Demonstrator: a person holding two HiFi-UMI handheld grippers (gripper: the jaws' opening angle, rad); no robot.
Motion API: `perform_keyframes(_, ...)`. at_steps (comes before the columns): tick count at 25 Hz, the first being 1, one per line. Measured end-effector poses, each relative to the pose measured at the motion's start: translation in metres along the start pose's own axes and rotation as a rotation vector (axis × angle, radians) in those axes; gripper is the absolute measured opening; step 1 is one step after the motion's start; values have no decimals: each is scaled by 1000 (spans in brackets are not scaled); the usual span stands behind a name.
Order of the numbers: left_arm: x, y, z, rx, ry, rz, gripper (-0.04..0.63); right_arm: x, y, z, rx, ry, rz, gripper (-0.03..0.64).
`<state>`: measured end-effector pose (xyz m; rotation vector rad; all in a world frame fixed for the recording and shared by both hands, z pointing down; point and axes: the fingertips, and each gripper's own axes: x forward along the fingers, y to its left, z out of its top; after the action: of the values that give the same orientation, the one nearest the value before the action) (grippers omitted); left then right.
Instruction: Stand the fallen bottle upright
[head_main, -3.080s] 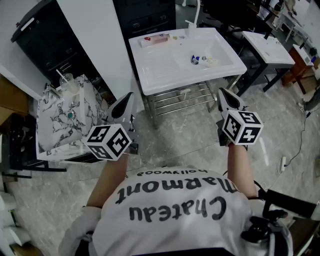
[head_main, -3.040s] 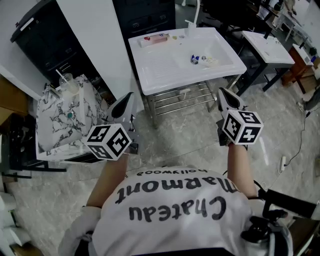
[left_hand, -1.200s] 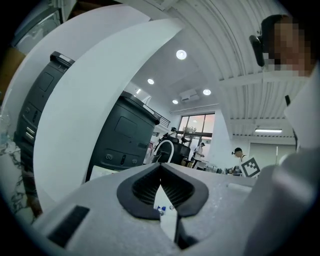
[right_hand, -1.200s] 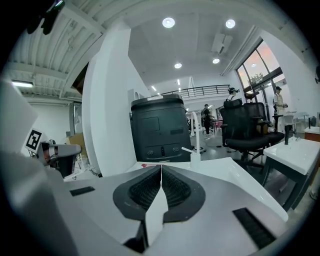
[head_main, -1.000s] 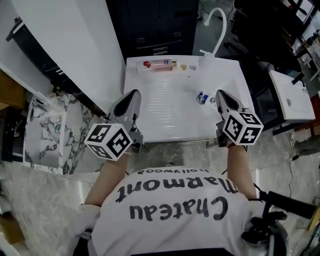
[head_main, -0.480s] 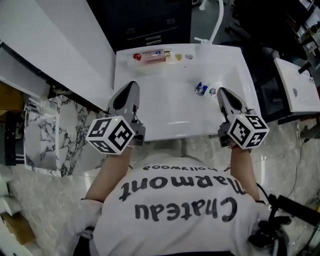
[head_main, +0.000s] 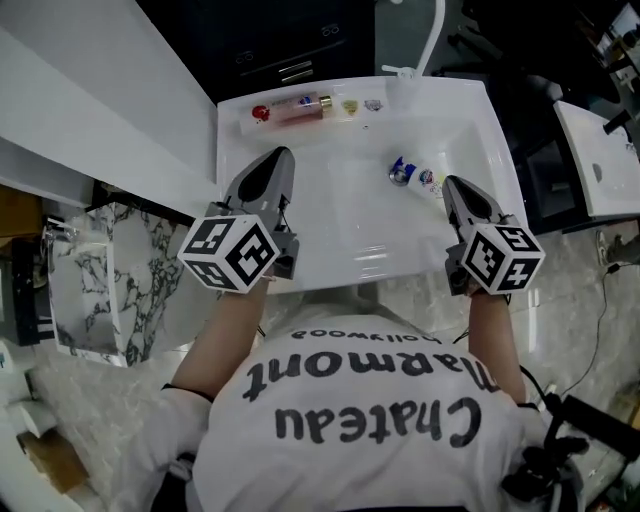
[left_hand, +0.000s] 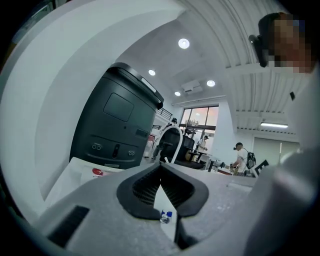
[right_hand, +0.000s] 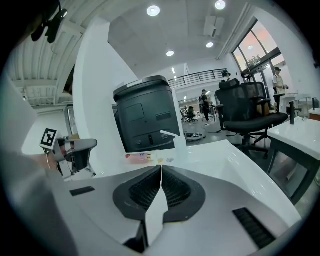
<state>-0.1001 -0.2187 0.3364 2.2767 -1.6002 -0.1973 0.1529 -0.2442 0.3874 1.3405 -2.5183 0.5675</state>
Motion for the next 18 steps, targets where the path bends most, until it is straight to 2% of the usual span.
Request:
perform_keyframes(6, 39, 10, -6, 83, 88, -80, 6, 28, -14, -8, 57, 13, 0, 15)
perform_keyframes(11, 69, 29, -6, 200, 162, -119, 6, 53, -13, -18, 80, 58, 10, 15)
perform_keyframes(18, 126, 53, -21, 350, 254, -228, 6, 92, -16, -42, 119, 121, 22, 15)
